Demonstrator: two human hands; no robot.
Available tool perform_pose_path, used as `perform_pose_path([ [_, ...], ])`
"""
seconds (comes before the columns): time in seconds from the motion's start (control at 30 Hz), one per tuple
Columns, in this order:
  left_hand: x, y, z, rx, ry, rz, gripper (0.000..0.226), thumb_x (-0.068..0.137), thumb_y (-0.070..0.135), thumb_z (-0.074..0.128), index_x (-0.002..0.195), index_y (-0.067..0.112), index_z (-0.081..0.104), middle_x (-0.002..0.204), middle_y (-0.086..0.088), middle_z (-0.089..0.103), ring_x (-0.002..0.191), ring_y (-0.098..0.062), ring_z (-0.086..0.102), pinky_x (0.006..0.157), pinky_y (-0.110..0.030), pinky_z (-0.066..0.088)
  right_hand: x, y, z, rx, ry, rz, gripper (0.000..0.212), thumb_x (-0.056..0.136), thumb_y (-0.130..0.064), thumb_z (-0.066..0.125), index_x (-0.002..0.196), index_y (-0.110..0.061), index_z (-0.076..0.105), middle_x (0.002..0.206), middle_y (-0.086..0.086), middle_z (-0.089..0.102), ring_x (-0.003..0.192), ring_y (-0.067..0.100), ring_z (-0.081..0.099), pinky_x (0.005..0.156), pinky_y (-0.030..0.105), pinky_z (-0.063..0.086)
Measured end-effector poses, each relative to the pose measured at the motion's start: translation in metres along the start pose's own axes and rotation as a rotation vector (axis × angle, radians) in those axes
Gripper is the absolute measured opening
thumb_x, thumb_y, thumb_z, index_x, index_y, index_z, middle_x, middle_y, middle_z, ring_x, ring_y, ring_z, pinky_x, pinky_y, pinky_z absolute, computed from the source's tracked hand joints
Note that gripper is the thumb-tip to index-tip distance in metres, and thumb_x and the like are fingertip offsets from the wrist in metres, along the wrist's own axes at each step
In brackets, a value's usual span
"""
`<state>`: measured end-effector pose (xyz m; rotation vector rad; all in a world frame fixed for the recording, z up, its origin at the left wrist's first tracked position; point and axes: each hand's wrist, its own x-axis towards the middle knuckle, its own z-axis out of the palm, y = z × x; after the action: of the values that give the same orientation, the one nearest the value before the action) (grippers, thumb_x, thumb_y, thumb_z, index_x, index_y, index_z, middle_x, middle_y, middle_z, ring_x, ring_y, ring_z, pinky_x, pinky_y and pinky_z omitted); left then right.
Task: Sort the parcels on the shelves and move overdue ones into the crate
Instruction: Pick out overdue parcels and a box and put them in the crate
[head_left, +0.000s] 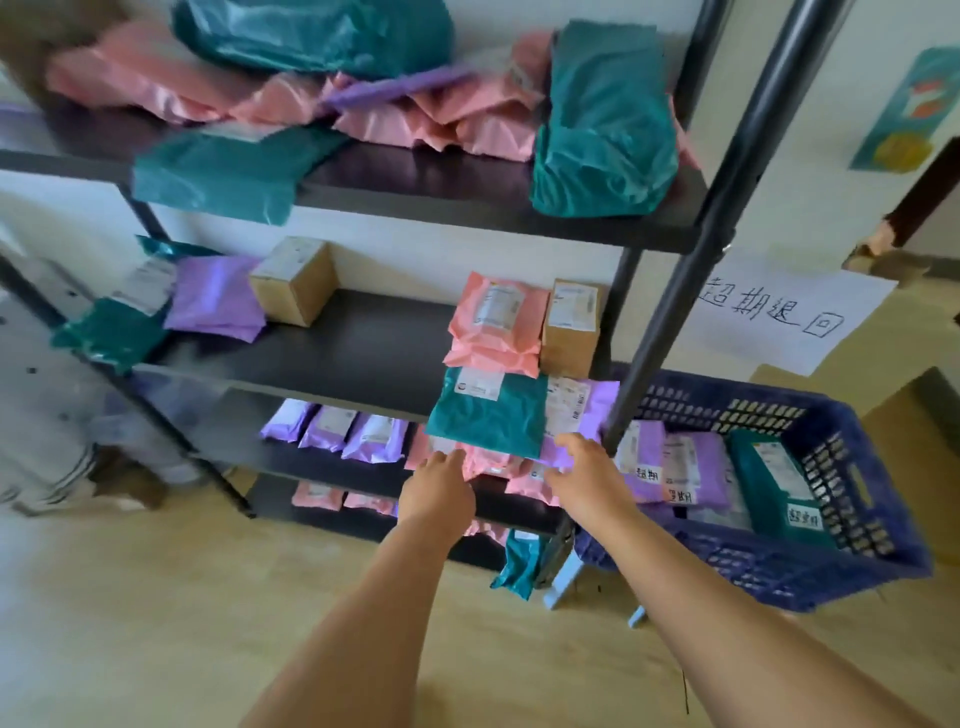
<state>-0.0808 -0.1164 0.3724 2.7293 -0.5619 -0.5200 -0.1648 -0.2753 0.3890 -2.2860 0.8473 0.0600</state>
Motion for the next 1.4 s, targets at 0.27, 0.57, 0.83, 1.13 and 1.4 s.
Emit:
perform_pose_path([
  [0.27, 0.041, -0.128, -0.081, -0.014, 0.059, -0.034, 0.05, 0.098, 0.013, 0.042, 0.147, 0.021, 0.035, 0.144, -0.004, 0.044, 0.132, -0.026, 0.042, 0.101, -0.037, 0.042, 0.034, -0.131, 0.081, -0.003, -0.036, -0.062, 0.045, 0.093, -0.027, 0.062, 0.137, -0.023, 0.049, 0.139, 0.003, 0.05, 0.122, 0.023, 0.054, 0.094, 0.034, 0.044],
  [0.57, 0.087, -0.237, -0.162, -0.11, 0.116, -0.06, 0.049, 0.1, 0.024, 0.045, 0.148, 0.018, 0.035, 0.145, -0.007, 0.044, 0.133, -0.027, 0.04, 0.103, -0.039, 0.04, 0.057, -0.267, 0.157, 0.104, -0.063, -0.085, 0.057, 0.095, -0.027, 0.061, 0.146, -0.019, 0.036, 0.146, 0.007, 0.046, 0.127, 0.025, 0.052, 0.096, 0.032, 0.044],
  [0.83, 0.131, -0.273, -0.199, -0.177, 0.117, -0.084, 0.05, 0.102, 0.025, 0.045, 0.15, 0.019, 0.034, 0.149, -0.006, 0.042, 0.134, -0.026, 0.043, 0.106, -0.038, 0.041, 0.094, -0.323, 0.179, 0.108, -0.087, -0.056, 0.06, 0.099, -0.033, 0.056, 0.15, -0.02, 0.028, 0.15, 0.005, 0.043, 0.129, 0.023, 0.051, 0.086, 0.028, 0.046],
  [1.13, 0.2, -0.288, -0.224, -0.209, 0.143, -0.174, 0.047, 0.102, 0.027, 0.044, 0.147, 0.016, 0.037, 0.146, -0.007, 0.046, 0.129, -0.028, 0.049, 0.102, -0.037, 0.041, 0.172, -0.358, 0.184, 0.099, -0.102, -0.087, 0.053, 0.1, -0.039, 0.051, 0.146, -0.018, 0.037, 0.147, 0.006, 0.046, 0.13, 0.024, 0.05, 0.097, 0.033, 0.042],
  [1.4, 0.251, -0.299, -0.233, -0.352, 0.087, -0.18, 0.038, 0.103, 0.021, 0.041, 0.141, 0.016, 0.044, 0.143, -0.002, 0.048, 0.128, -0.021, 0.049, 0.099, -0.027, 0.037, 0.214, -0.377, 0.197, 0.084, -0.149, -0.037, 0.054, 0.099, -0.042, 0.051, 0.147, -0.019, 0.039, 0.146, 0.005, 0.048, 0.13, 0.024, 0.049, 0.101, 0.035, 0.041],
])
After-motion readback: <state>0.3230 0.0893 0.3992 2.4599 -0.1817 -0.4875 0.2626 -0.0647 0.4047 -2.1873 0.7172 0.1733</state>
